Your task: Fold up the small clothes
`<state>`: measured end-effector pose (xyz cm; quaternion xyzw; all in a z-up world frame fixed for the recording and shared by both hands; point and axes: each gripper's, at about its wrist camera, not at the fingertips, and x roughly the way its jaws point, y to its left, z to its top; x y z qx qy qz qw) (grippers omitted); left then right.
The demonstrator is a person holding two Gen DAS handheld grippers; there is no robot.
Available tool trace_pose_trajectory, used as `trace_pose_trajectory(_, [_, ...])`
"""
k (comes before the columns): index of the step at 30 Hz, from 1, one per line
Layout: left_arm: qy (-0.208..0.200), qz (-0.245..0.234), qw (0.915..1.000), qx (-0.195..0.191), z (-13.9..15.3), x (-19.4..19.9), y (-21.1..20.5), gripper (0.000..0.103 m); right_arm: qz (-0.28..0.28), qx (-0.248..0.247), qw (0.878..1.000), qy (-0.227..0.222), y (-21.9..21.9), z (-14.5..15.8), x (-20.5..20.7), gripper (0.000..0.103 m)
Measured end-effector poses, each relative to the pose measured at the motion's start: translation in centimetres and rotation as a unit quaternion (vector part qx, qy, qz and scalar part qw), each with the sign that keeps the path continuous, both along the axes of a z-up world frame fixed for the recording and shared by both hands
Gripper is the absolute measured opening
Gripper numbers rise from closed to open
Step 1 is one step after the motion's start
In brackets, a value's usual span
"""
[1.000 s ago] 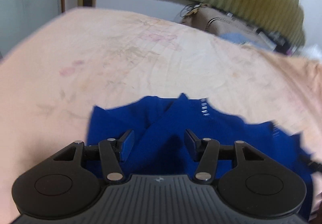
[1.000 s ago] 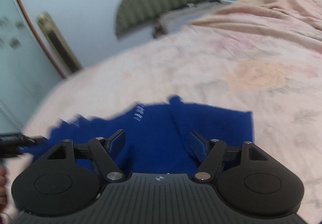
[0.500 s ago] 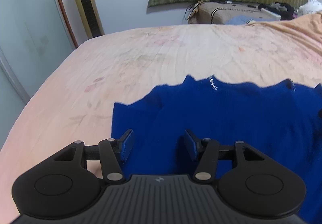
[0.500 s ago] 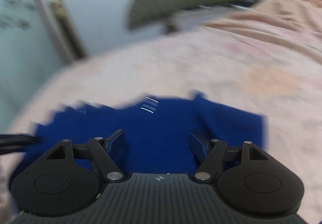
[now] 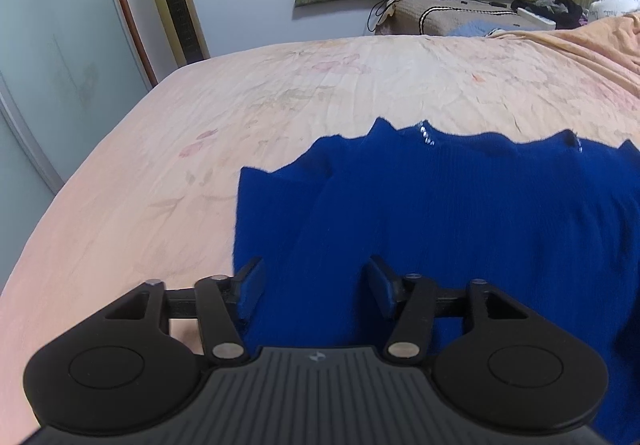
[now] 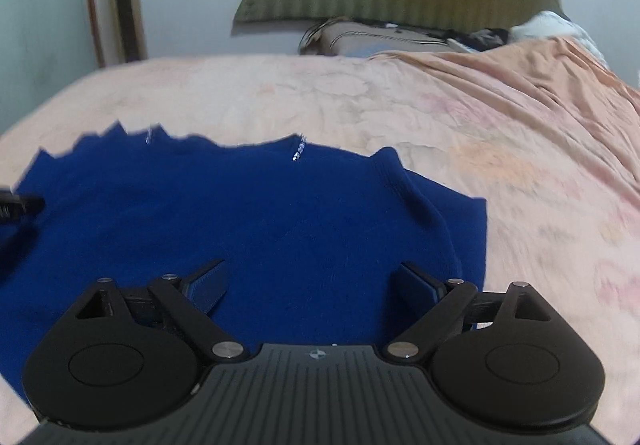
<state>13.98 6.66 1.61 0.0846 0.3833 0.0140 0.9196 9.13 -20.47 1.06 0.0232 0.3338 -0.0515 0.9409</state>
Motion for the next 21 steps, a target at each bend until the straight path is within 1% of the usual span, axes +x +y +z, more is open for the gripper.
trace_pose_trajectory(1, [-0.002, 0.001, 1.0, 0.003, -0.1, -0.2, 0.1, 0.065, 0.009, 0.009, 1.0, -0.008, 0.3, 0.3, -0.6, 0.094])
trace_pose_trajectory(3, [-0.004, 0.001, 0.9999, 0.009, -0.3, -0.7, 0.3, 0.065, 0.023, 0.002, 1.0, -0.005, 0.8, -0.1, -1.1, 0.098])
trace_pose_trajectory(5, [-0.004, -0.002, 0.9999, 0.011, -0.4, -1.2, 0.5, 0.065, 0.021, -0.02, 0.999, 0.031, 1.1, -1.4, -0.7, 0.097])
trace_pose_trajectory(6, [-0.005, -0.004, 0.9999, 0.013, -0.4, -1.6, 0.7, 0.065, 0.011, -0.024, 0.999, 0.043, 1.1, -1.8, -0.6, 0.093])
trace_pose_trajectory(8, [-0.01, -0.012, 0.9997, 0.021, -0.2, -2.2, 1.1, 0.065, -0.005, -0.009, 1.0, 0.024, 1.4, -1.0, -1.4, 0.093])
trace_pose_trajectory(10, [-0.016, -0.016, 0.9993, 0.03, 0.1, -2.6, 2.0, 0.065, 0.009, 0.005, 1.0, 0.002, 2.5, 0.1, -2.2, 0.093])
trace_pose_trajectory(11, [-0.018, -0.012, 0.9994, 0.028, 0.2, -2.5, 2.8, 0.065, 0.022, 0.002, 1.0, -0.009, 3.3, 0.6, -2.6, 0.093])
trace_pose_trajectory(12, [-0.018, -0.006, 0.9996, 0.02, 0.4, -2.3, 3.6, 0.066, 0.036, -0.007, 0.999, -0.019, 4.3, 0.9, -2.8, 0.094])
trace_pose_trajectory(13, [-0.013, 0.003, 0.9999, 0.003, 0.6, -2.0, 4.8, 0.066, 0.054, -0.024, 0.998, -0.029, 5.7, 1.3, -3.2, 0.094])
trace_pose_trajectory(16, [0.007, 0.018, 0.9973, -0.071, 1.1, -1.0, 8.2, 0.066, 0.106, -0.059, 0.992, -0.046, 9.4, 1.9, -4.1, 0.094])
trace_pose_trajectory(18, [0.017, 0.022, 0.9932, -0.113, 1.2, -0.4, 10.0, 0.067, 0.143, -0.074, 0.986, -0.047, 11.7, 1.9, -4.5, 0.094])
trace_pose_trajectory(19, [0.021, 0.022, 0.9917, -0.125, 1.2, -0.2, 10.5, 0.068, 0.161, -0.08, 0.983, -0.045, 12.8, 1.8, -4.7, 0.094])
trace_pose_trajectory(20, [0.026, 0.022, 0.99, -0.137, 1.1, 0.2, 11.0, 0.072, 0.177, -0.088, 0.979, -0.042, 13.8, 1.5, -4.9, 0.093])
trace_pose_trajectory(21, [0.029, 0.021, 0.9883, -0.148, 0.9, 0.5, 11.3, 0.074, 0.19, -0.096, 0.976, -0.039, 14.9, 1.3, -4.9, 0.093])
